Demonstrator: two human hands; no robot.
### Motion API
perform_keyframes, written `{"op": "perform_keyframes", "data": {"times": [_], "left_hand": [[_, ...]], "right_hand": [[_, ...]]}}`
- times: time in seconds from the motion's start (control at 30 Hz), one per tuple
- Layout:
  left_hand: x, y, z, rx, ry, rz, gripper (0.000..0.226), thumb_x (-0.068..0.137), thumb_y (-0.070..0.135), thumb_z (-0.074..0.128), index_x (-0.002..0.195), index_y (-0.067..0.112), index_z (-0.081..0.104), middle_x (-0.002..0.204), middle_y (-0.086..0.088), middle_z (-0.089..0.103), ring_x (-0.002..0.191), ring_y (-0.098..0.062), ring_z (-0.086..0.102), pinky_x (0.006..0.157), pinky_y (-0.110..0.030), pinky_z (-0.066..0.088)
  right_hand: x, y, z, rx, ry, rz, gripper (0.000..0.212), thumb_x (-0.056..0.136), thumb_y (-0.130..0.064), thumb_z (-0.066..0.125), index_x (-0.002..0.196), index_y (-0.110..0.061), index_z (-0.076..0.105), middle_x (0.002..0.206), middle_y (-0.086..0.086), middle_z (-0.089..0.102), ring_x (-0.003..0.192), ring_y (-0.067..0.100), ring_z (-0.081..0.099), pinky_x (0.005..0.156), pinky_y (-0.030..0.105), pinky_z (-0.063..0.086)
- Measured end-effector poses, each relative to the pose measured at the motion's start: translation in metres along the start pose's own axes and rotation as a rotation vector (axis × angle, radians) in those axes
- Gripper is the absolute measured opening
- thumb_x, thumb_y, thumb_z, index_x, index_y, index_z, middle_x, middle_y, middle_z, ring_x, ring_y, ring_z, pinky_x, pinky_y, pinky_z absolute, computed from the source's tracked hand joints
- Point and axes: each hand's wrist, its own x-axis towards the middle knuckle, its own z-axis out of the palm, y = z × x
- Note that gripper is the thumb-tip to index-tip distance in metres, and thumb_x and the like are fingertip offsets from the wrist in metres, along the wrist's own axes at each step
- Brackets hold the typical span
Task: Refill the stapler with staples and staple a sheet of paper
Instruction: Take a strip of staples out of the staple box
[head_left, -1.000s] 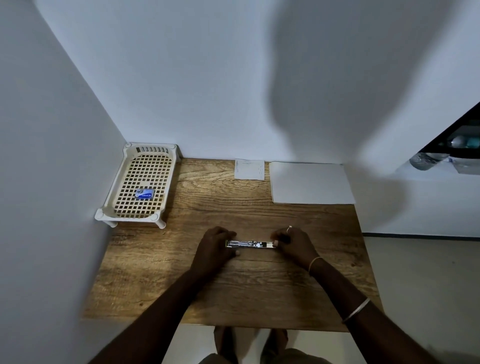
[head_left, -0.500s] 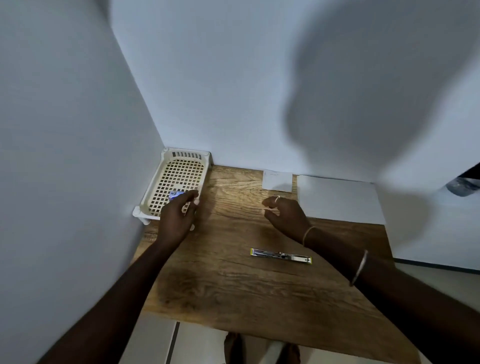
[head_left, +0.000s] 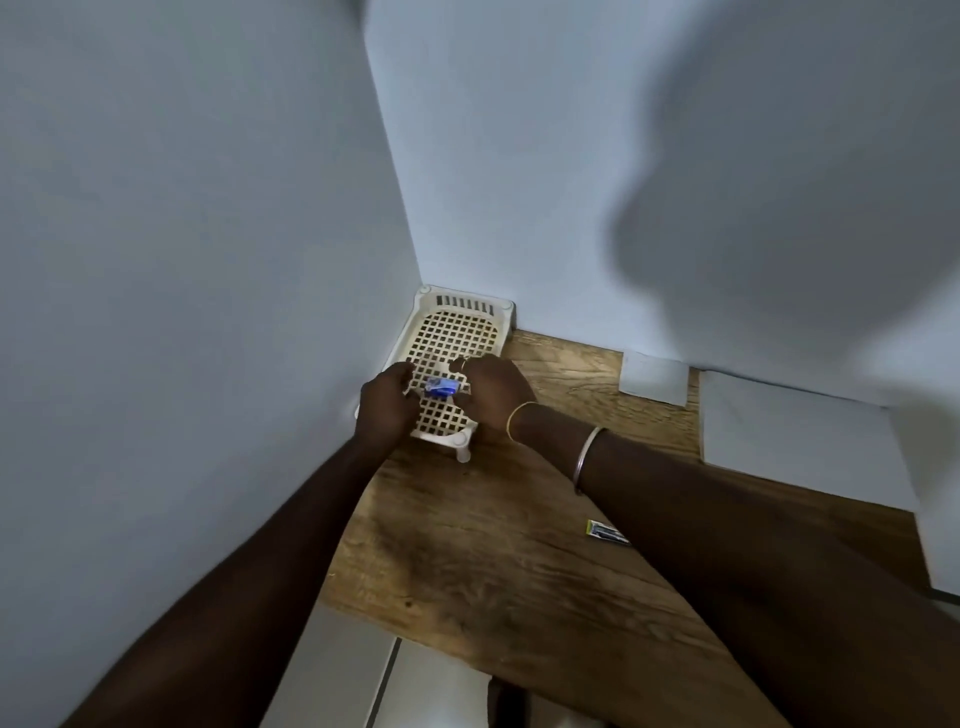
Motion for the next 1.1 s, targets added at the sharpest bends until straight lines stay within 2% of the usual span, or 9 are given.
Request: {"op": "perform_keyframes", "data": {"times": [0.13, 0.27, 0.37, 0.53, 0.63, 0.7, 0.77, 0.93, 1.1], "left_hand": [[0.01, 0.001, 0.007, 0.023, -0.028, -0.009, 0.044, 0.091, 0.0, 0.059, 0.134, 0.007, 0.064, 0.13, -0.016, 0.069, 0.121, -0.032, 0.065, 0.104, -0.036, 0.047], [0.014, 0.002, 0.016, 0.006, -0.044, -0.046, 0.043, 0.093, -0.001, 0.057, 0.135, 0.008, 0.063, 0.134, -0.015, 0.068, 0.124, -0.03, 0.062, 0.102, -0.03, 0.043], [0.012, 0.006, 0.017, -0.081, -0.013, -0.089, 0.043, 0.093, -0.003, 0.057, 0.134, 0.007, 0.065, 0.134, -0.015, 0.067, 0.125, -0.029, 0.061, 0.102, -0.031, 0.043], [-0.01, 0.022, 0.005, -0.437, 0.032, -0.079, 0.035, 0.091, -0.003, 0.066, 0.123, 0.009, 0.068, 0.117, -0.008, 0.073, 0.107, -0.021, 0.07, 0.101, -0.044, 0.054], [-0.037, 0.038, 0.005, -0.626, 0.001, -0.044, 0.034, 0.09, 0.004, 0.075, 0.123, 0.01, 0.07, 0.115, -0.006, 0.074, 0.103, -0.019, 0.072, 0.093, -0.04, 0.059], [-0.06, 0.051, 0.009, -0.822, -0.046, -0.028, 0.033, 0.089, 0.003, 0.076, 0.12, 0.012, 0.071, 0.113, -0.004, 0.077, 0.104, -0.02, 0.074, 0.088, -0.038, 0.061], [-0.084, 0.063, 0.015, -0.967, -0.088, 0.013, 0.034, 0.089, 0.003, 0.076, 0.121, 0.012, 0.07, 0.115, -0.005, 0.078, 0.107, -0.02, 0.074, 0.087, -0.033, 0.06], [-0.132, 0.089, 0.029, -1.152, -0.149, 0.07, 0.034, 0.084, 0.001, 0.078, 0.116, 0.009, 0.071, 0.111, -0.013, 0.078, 0.104, -0.022, 0.074, 0.088, -0.028, 0.058], [-0.167, 0.11, 0.036, -1.195, -0.152, 0.147, 0.03, 0.075, 0.005, 0.082, 0.101, 0.019, 0.075, 0.101, -0.009, 0.08, 0.097, -0.018, 0.076, 0.079, -0.024, 0.059]], "right_hand": [[0.018, -0.006, 0.021, -0.121, 0.002, -0.023, 0.042, 0.089, -0.037, 0.068, 0.125, -0.015, 0.065, 0.112, 0.012, 0.074, 0.106, 0.033, 0.067, 0.088, 0.04, 0.052], [0.023, -0.004, 0.036, -0.141, 0.05, 0.009, 0.022, 0.091, -0.024, 0.063, 0.108, -0.01, 0.069, 0.101, 0.014, 0.074, 0.096, 0.034, 0.068, 0.081, 0.039, 0.05], [0.02, 0.0, 0.038, -0.049, 0.085, 0.045, 0.017, 0.092, -0.022, 0.064, 0.102, -0.009, 0.07, 0.101, 0.013, 0.074, 0.096, 0.033, 0.068, 0.079, 0.036, 0.05], [-0.009, 0.003, 0.011, 0.358, 0.199, 0.093, 0.04, 0.086, -0.016, 0.075, 0.124, -0.005, 0.067, 0.115, 0.014, 0.074, 0.105, 0.028, 0.069, 0.091, 0.037, 0.056], [-0.044, 0.002, -0.013, 0.612, 0.341, 0.094, 0.048, 0.081, -0.009, 0.079, 0.127, -0.012, 0.064, 0.112, 0.006, 0.075, 0.097, 0.009, 0.07, 0.085, 0.021, 0.056], [-0.071, 0.001, -0.03, 0.706, 0.387, 0.083, 0.05, 0.081, -0.01, 0.081, 0.127, -0.015, 0.063, 0.113, 0.001, 0.075, 0.1, 0.005, 0.071, 0.088, 0.021, 0.057], [-0.1, 0.002, -0.047, 0.777, 0.41, 0.066, 0.051, 0.081, -0.012, 0.082, 0.127, -0.016, 0.061, 0.116, -0.003, 0.074, 0.104, 0.006, 0.072, 0.09, 0.024, 0.058], [-0.169, 0.009, -0.083, 0.837, 0.412, 0.077, 0.055, 0.079, -0.02, 0.087, 0.127, -0.025, 0.06, 0.113, -0.006, 0.075, 0.102, 0.002, 0.072, 0.085, 0.014, 0.054], [-0.219, 0.011, -0.102, 0.824, 0.362, 0.133, 0.059, 0.076, -0.029, 0.087, 0.126, -0.04, 0.058, 0.107, -0.011, 0.077, 0.099, 0.002, 0.073, 0.085, 0.017, 0.056]]}}
